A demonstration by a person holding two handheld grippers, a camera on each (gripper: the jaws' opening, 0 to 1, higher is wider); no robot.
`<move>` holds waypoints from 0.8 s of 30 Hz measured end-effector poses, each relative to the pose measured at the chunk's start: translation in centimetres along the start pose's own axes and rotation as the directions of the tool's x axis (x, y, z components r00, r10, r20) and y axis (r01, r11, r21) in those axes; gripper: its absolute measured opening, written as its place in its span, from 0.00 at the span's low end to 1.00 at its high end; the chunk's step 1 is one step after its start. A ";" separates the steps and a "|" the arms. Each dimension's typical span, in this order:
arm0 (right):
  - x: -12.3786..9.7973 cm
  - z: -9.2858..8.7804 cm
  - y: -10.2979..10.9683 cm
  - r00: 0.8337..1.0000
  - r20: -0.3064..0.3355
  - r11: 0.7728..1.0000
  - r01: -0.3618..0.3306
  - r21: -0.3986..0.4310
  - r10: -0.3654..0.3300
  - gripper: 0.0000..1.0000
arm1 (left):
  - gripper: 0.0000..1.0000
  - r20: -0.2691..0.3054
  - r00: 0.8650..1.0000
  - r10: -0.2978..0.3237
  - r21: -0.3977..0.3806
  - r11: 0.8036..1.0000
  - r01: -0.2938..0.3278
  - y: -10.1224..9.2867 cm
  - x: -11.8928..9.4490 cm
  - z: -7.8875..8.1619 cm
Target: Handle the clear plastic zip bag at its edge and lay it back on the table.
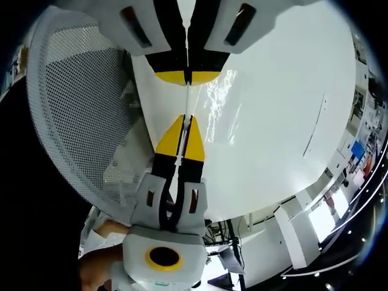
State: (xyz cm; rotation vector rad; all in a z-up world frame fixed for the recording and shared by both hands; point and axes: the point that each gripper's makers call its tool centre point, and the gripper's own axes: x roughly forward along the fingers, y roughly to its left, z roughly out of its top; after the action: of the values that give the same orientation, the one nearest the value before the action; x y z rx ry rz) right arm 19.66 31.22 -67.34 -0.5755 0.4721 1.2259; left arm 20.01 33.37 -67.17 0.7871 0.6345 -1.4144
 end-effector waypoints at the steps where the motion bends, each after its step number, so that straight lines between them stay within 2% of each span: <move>1: 0.0 0.0 0.0 1.000 -0.001 1.000 0.000 -0.001 0.000 0.00 | 0.00 0.000 1.000 -0.001 -0.001 1.000 0.001 0.0 0.0 0.0; 24: -0.2 0.0 0.0 1.000 -0.001 1.000 0.002 0.005 -0.002 0.00 | 0.00 0.006 1.000 0.004 -0.015 1.000 -0.004 0.2 -0.2 -0.2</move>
State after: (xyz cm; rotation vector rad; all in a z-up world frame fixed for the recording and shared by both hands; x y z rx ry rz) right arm 19.60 31.02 -67.22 -0.5722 0.4756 1.2217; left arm 20.18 33.69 -67.11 0.7720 0.6378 -1.4062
